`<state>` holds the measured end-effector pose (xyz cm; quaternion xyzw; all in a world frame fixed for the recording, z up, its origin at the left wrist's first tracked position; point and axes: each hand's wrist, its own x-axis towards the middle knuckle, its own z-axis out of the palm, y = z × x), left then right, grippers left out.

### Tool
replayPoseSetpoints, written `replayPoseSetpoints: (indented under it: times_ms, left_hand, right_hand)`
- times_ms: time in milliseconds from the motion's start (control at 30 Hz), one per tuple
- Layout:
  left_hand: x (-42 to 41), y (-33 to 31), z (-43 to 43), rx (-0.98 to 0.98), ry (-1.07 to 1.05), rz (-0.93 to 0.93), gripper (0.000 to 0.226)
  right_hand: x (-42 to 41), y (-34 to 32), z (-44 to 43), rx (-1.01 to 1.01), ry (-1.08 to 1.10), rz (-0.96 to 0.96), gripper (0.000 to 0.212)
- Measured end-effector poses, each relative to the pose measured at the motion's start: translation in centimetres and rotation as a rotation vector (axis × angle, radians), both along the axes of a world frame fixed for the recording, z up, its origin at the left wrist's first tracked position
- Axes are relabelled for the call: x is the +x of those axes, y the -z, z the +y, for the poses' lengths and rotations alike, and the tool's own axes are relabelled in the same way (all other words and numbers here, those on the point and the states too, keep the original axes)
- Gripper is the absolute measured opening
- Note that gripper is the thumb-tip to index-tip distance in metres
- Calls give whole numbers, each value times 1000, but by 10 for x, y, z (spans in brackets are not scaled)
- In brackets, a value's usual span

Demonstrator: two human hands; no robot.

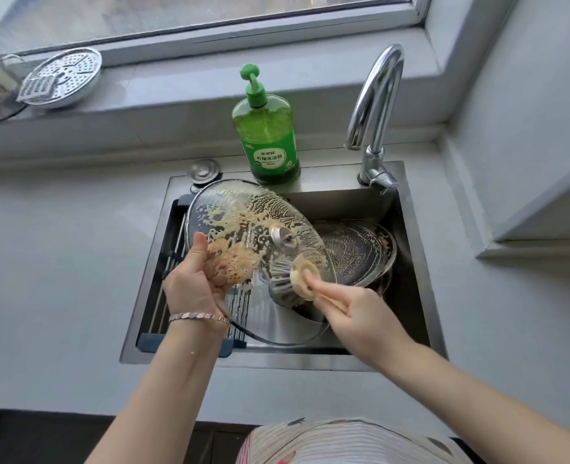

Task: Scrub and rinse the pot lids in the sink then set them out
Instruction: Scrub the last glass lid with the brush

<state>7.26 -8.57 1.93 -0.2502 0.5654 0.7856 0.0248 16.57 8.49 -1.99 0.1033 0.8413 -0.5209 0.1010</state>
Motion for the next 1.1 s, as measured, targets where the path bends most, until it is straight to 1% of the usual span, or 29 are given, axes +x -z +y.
replayPoseSetpoints:
  times_ms: [100, 133, 233, 267, 300, 367, 400, 433, 533, 567, 600, 667, 700, 733, 767, 833, 867, 900, 933, 1000, 1033, 1067, 1100]
  left_hand:
    - [2, 0, 5, -29, -2, 2, 26]
    - [4, -1, 8, -55, 7, 11, 25]
    - [7, -4, 17, -136, 6, 23, 30]
    - [8, -4, 17, -144, 0, 10, 30]
    - [9, -4, 17, -141, -4, -8, 30]
    - [11, -3, 17, -125, -1, -33, 29]
    - [12, -3, 18, -129, 10, -41, 30]
    - [14, -3, 19, -139, 14, -49, 30]
    - [14, 0, 19, -159, -6, -79, 30]
    - [14, 1, 19, -162, -13, -88, 31]
    - [14, 2, 17, -161, -21, -89, 31]
    - [15, 3, 18, -162, -19, -82, 32]
    - [16, 4, 19, -161, -9, -82, 32]
    - [16, 4, 19, -158, -2, -87, 31]
    - [14, 4, 18, -146, -2, -104, 32]
    - [9, 9, 13, -64, -29, -174, 32]
    - [7, 13, 9, -18, -49, -210, 33]
    - [5, 16, 7, 14, -67, -229, 33]
    - [5, 18, 5, 30, -81, -232, 32]
    - [3, 20, 3, 56, -97, -230, 29]
    - [2, 20, 4, 74, -100, -226, 28]
    - [0, 18, 3, 91, -99, -222, 28]
    - [-2, 17, 4, 101, -100, -220, 28]
  right_hand:
    - [-8, 9, 15, 28, 118, -91, 35]
    - [-6, 6, 12, 39, 109, -67, 36]
    - [8, -12, -17, 15, -71, 140, 41]
    - [8, -16, -20, 23, -102, 159, 41]
    - [1, -15, -14, 55, -92, 143, 39]
    - [-20, -8, 7, 100, 46, 53, 37]
    - [-25, -7, 12, 124, 67, 38, 38]
    - [-23, -9, 10, 130, 34, 55, 38]
    - [1, -28, -22, 183, -230, 179, 42]
    - [3, -29, -24, 178, -265, 189, 43]
    - [-3, -28, -20, 192, -235, 176, 41]
    - [-28, -16, 1, 207, -72, 101, 38]
    - [-35, -12, 8, 212, -30, 86, 39]
    - [-33, -11, 8, 227, -44, 106, 40]
    - [-26, -15, 2, 254, -103, 146, 41]
    - [-2, -21, -15, 339, -245, 317, 43]
    - [11, -24, -20, 339, -309, 327, 44]
    - [16, -21, -19, 350, -322, 325, 43]
    - [12, -9, -11, 350, -274, 268, 41]
    - [-4, 10, 14, 243, -106, 127, 38]
    - [-8, 16, 22, 216, -52, 133, 37]
    - [-6, 17, 22, 233, -39, 185, 38]
    - [-4, 10, 14, 282, -98, 252, 39]
